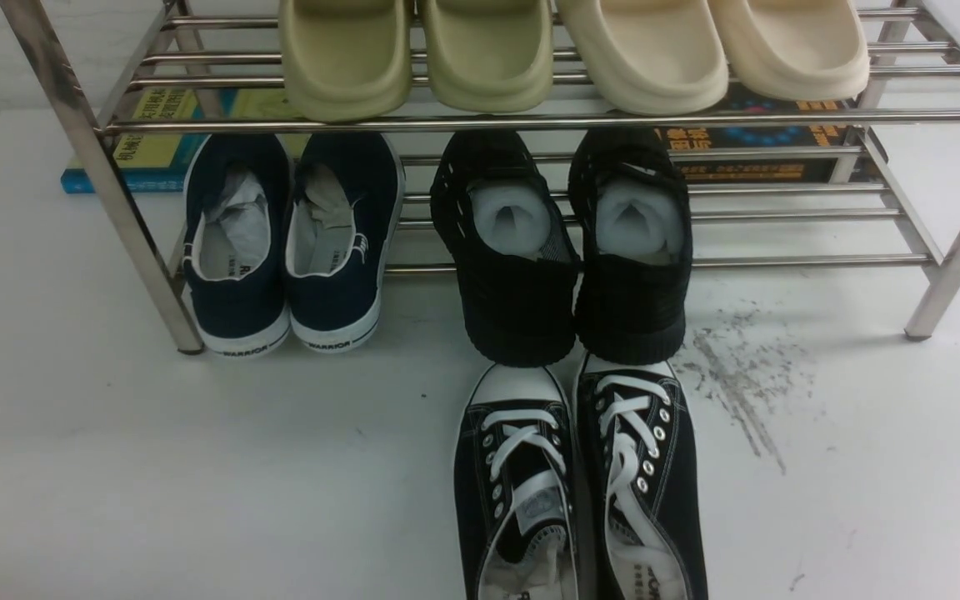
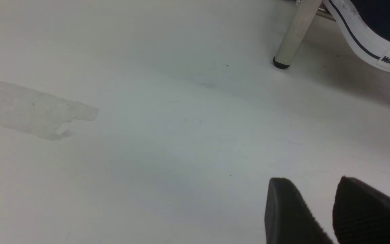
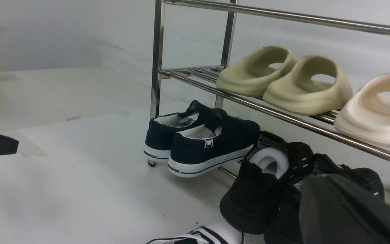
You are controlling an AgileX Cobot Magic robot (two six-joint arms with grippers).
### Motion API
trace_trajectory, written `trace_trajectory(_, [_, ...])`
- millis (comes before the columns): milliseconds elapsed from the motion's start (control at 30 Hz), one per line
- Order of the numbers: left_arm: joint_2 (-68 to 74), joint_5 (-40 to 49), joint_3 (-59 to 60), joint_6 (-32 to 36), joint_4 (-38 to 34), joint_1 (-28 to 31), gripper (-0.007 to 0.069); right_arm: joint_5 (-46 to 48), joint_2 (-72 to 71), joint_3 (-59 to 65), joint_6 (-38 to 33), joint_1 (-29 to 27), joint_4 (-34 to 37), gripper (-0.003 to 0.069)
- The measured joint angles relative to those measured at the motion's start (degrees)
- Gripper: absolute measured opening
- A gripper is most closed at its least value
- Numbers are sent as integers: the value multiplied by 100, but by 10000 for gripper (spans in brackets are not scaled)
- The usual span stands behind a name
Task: Take the shoes off the shelf with your hand on the white table.
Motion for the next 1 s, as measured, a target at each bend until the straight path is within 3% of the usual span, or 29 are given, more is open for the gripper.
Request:
trace_trajectory(167, [0, 0, 0, 0, 0, 0, 242, -20, 0, 0, 0, 0, 1, 1])
trace_trajectory(233, [0, 0, 0, 0, 0, 0, 242, -21, 6, 0, 0, 0, 228, 2])
trace_trajectory(300, [0, 0, 0, 0, 0, 0, 242, 13, 25, 0, -151, 0, 908, 3])
trace_trajectory(400, [0, 0, 0, 0, 0, 0, 242, 294, 38, 0, -712, 0, 1564, 5])
trace_trajectory(567, [0, 0, 0, 0, 0, 0, 242, 1023, -211, 432, -2378, -71, 3043, 9])
trace_trajectory(767, [0, 0, 0, 0, 0, 0, 242, 1120, -852, 1197, -2697, -1432, 3572, 14])
trace_trajectory(833, [0, 0, 0, 0, 0, 0, 242, 1133, -1121, 1528, -2697, -2428, 3572, 16])
trace_trajectory(867, [0, 0, 0, 0, 0, 0, 242, 1140, -1141, 1528, -2697, -2428, 3572, 16])
trace_trajectory(900, [0, 0, 0, 0, 0, 0, 242, 1145, -1324, 1713, -2697, -3003, 3572, 18])
trace_trajectory(933, [0, 0, 0, 0, 0, 0, 242, 1145, -1324, 1735, -2697, -3062, 3572, 18])
trace_trajectory(1000, [0, 0, 0, 0, 0, 0, 242, 1145, -1446, 1976, -2697, -3752, 3620, 20])
